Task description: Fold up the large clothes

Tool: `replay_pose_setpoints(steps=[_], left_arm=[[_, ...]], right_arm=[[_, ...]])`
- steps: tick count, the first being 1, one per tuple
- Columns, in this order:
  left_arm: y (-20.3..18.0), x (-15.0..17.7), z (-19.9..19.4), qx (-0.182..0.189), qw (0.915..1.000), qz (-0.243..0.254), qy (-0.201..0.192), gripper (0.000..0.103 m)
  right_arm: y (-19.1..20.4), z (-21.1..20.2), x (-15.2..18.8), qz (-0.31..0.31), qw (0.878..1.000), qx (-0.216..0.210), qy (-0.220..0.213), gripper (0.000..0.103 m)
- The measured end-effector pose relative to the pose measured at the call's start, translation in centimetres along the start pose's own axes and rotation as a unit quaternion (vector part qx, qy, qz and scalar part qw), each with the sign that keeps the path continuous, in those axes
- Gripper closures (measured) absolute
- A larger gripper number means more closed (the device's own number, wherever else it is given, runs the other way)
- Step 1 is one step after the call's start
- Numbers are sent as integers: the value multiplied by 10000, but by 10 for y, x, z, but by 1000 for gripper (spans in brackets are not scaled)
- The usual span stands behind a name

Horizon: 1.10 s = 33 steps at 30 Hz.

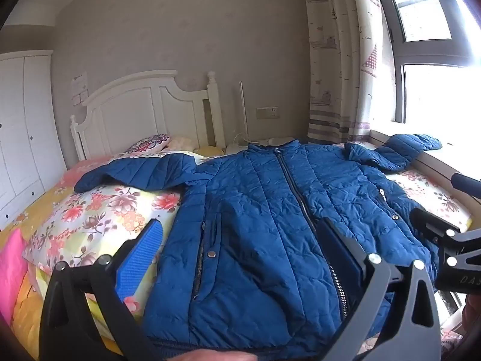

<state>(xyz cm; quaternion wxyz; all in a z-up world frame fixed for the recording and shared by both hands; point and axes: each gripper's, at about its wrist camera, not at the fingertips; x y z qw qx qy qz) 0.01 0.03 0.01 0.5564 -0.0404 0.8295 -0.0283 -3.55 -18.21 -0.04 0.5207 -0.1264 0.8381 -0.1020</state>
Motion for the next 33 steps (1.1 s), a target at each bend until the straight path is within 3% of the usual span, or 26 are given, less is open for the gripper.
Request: replay_pose_setpoints(steps=[33], left_arm=[[15, 6, 8, -42, 9994, -217, 265, 2]], right_arm=[[-15, 8, 6, 386, 9991, -64, 140, 4]])
Point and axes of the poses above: each gripper's, at about its wrist camera, not at the fingertips, and z roughly the way its jaws point, y to its left, x to its underside, and after that the axes turned 13 degrees about -z, right-handed
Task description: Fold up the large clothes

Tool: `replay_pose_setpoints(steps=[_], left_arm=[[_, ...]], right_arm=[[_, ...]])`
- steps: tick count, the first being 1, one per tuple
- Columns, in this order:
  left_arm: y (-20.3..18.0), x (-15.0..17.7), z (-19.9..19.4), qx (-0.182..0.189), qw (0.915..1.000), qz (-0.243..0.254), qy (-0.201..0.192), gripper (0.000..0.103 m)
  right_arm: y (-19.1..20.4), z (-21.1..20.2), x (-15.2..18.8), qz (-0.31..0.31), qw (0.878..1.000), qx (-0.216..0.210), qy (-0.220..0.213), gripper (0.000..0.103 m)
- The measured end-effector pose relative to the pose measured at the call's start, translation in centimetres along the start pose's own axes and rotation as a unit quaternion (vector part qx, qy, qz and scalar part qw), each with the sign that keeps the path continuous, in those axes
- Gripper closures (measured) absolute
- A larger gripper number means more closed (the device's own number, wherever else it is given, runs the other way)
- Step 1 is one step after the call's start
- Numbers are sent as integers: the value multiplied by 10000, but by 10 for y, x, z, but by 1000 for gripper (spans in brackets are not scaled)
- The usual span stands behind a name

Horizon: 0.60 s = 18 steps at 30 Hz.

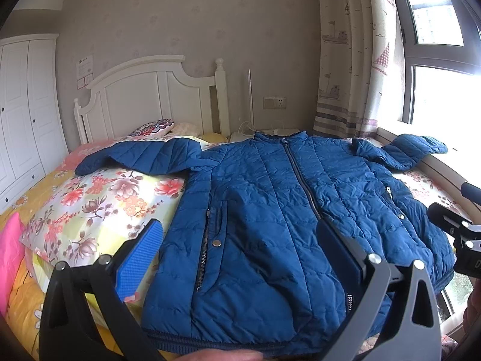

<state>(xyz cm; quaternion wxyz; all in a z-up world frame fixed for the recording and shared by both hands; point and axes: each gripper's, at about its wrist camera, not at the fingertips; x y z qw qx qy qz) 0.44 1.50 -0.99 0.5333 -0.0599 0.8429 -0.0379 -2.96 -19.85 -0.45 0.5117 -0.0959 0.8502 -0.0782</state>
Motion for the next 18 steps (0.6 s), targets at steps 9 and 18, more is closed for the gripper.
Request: replay_pose_setpoints(steps=[9, 18], left_arm=[[1, -1, 1, 4, 10000, -7, 18, 2], [5, 3, 0, -10, 10000, -8, 25, 2]], right_arm=[[0, 1, 2, 17, 10000, -21, 19, 4], [0, 2, 2, 20, 10000, -17, 18, 4]])
Point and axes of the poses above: each gripper's, at about its wrist camera, not at the fingertips, and z roughly the way its jaws point, y to its left, x to its underside, and after that the axes turned 13 degrees about -z, right-handed
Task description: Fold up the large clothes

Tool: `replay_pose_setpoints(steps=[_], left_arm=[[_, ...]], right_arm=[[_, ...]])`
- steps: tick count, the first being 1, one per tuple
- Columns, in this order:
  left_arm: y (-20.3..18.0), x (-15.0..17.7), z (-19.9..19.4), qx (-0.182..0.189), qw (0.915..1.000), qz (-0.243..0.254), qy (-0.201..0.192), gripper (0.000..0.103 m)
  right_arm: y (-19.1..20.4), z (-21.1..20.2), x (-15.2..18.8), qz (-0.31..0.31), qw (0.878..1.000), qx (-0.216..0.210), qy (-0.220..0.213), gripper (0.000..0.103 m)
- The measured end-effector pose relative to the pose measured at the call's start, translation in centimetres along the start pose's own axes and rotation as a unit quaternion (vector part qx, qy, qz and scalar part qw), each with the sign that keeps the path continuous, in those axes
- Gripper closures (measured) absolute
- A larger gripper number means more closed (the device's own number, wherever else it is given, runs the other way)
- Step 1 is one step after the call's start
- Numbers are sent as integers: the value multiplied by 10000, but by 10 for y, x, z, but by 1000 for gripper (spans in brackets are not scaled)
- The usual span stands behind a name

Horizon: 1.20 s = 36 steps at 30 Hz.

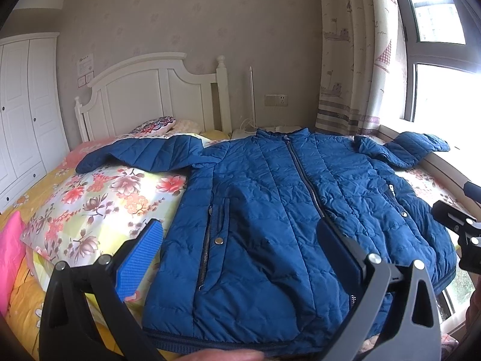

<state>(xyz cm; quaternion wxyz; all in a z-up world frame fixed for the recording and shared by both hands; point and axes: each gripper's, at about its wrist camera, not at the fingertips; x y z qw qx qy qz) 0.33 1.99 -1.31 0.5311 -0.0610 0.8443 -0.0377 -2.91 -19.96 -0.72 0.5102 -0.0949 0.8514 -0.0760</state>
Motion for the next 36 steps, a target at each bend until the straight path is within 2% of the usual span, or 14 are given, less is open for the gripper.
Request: replay_pose_setpoints(steps=[36], left_arm=[[6, 6, 5, -25, 10000, -43, 66, 2]], right_arm=[[0, 3, 4, 46, 10000, -45, 54, 4]])
Point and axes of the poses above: each gripper's, at about its wrist camera, not at the fingertips, and z roughly the way its jaws point, y to its left, x to its underside, and after that the axes turned 13 degrees about -z, right-handed
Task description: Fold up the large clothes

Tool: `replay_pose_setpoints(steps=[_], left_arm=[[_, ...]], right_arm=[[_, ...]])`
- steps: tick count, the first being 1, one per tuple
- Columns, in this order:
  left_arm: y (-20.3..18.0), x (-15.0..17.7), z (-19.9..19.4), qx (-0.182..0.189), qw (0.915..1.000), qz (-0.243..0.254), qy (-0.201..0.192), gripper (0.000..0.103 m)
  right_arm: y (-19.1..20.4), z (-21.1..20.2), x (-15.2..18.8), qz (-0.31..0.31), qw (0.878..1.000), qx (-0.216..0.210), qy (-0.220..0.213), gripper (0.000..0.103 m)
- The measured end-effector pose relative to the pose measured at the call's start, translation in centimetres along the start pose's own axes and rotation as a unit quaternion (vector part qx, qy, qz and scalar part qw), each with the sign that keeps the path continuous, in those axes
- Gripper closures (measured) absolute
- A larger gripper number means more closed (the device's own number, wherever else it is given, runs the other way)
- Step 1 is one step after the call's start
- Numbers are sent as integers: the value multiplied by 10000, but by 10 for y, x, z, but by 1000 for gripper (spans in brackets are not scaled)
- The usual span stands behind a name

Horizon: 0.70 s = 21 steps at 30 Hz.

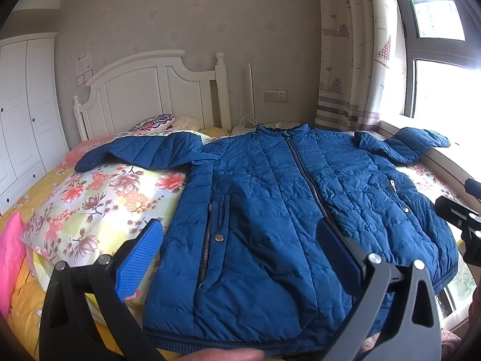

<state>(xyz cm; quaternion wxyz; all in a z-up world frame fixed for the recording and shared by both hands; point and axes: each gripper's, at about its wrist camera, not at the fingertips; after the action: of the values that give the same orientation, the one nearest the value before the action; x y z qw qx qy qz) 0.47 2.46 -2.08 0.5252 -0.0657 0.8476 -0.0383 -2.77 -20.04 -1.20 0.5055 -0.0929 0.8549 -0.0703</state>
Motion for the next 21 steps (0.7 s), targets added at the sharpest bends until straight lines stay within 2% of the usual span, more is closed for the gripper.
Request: replay_pose_setpoints(steps=[8, 10, 12, 14, 17, 19, 21], left_arm=[[6, 5, 7, 19, 9996, -34, 269, 2], [6, 2, 12, 21, 9992, -50, 390, 2], [6, 1, 20, 17, 9986, -18, 530, 2], [2, -2, 37, -127, 9975, 150, 679, 2], [-12, -4, 76, -461, 9918, 696, 971, 2], [-19, -6, 99, -414, 9881, 878, 1195, 2], [-28, -9, 130, -367, 9812, 1046, 1581, 2]], right_arm=[[-17, 16, 5, 163, 9996, 37, 240, 4], [-25, 24, 8, 234, 9992, -57, 311, 4], [-34, 32, 13, 364, 9982, -344, 334, 4], [-44, 47, 21, 616, 9944, -628, 593, 4], [-53, 69, 31, 783, 9887, -534, 1161, 4], [-56, 81, 36, 782, 9862, -493, 1373, 4], [-60, 88, 36, 777, 9859, -449, 1414, 4]])
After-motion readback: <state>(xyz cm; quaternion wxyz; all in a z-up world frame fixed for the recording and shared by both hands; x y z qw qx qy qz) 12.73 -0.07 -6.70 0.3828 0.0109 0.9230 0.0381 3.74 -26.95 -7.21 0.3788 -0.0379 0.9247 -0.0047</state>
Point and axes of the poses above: each gripper's, at about its wrist camera, not at the fingertips, and z roughly the way its jaws point, y to its left, x to its underside, and after that the axes turned 13 degrees about -z, right-handed
